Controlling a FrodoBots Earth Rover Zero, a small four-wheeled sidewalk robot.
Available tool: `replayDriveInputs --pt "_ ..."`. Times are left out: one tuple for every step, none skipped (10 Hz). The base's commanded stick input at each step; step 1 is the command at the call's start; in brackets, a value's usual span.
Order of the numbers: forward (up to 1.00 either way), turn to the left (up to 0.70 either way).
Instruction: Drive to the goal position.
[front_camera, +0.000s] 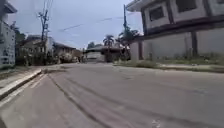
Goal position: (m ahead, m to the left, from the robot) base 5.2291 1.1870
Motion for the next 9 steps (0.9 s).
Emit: replayDriveInputs --pt "1.0 0.0" --pt "1.0 0.0" --pt "1.0 0.0" --pt "1.0 0.0" --pt "1.0 0.0" --pt "1.0 0.0" --pt "1.0 0.0" --pt "1.0 0.0" --pt "1.0 0.0"
